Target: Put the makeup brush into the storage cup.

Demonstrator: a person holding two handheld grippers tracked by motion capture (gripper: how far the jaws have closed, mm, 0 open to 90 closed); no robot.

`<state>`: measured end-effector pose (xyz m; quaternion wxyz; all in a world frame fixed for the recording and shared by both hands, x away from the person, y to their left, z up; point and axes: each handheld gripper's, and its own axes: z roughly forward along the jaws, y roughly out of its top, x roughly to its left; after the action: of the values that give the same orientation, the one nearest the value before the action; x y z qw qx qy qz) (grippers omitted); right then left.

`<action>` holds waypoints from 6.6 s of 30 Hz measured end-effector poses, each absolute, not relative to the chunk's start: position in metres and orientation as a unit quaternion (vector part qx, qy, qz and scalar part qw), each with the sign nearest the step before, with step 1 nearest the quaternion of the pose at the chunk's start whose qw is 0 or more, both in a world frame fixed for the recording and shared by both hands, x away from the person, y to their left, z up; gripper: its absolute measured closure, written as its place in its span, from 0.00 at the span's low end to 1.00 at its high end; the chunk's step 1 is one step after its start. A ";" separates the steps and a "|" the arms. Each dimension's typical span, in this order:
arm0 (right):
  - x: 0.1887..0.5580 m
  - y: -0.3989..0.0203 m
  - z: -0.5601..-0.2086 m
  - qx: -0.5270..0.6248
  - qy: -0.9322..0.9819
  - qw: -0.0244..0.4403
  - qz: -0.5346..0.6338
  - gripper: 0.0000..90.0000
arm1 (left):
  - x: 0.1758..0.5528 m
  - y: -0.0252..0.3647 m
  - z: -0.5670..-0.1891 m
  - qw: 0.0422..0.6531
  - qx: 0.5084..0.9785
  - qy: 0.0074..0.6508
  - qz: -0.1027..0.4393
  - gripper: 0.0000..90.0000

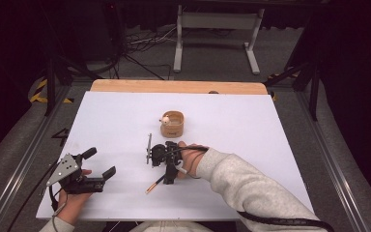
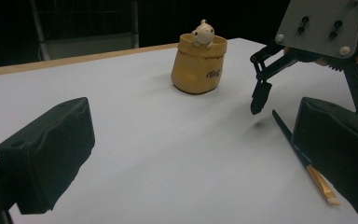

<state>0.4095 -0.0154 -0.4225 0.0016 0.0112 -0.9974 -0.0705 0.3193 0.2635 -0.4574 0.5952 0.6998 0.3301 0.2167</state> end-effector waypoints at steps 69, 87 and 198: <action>0.405 -0.042 -0.362 0.044 -0.981 -0.030 -0.189 0.93 | 0.320 0.263 -0.458 0.595 0.700 0.332 0.215 0.00; 0.408 -0.089 -0.343 -0.019 -0.921 -0.065 -0.384 0.93 | 0.320 0.263 -0.458 0.593 0.702 0.332 0.215 0.00; 0.490 -0.119 -0.413 -0.263 -0.726 -0.220 -0.596 0.92 | 0.320 0.262 -0.459 0.586 0.708 0.331 0.215 0.00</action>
<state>0.4904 -0.1187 -0.4134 -0.2198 -0.2628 -0.7265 -0.5957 0.3204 0.2624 -0.4586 0.5860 0.7078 0.3312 0.2146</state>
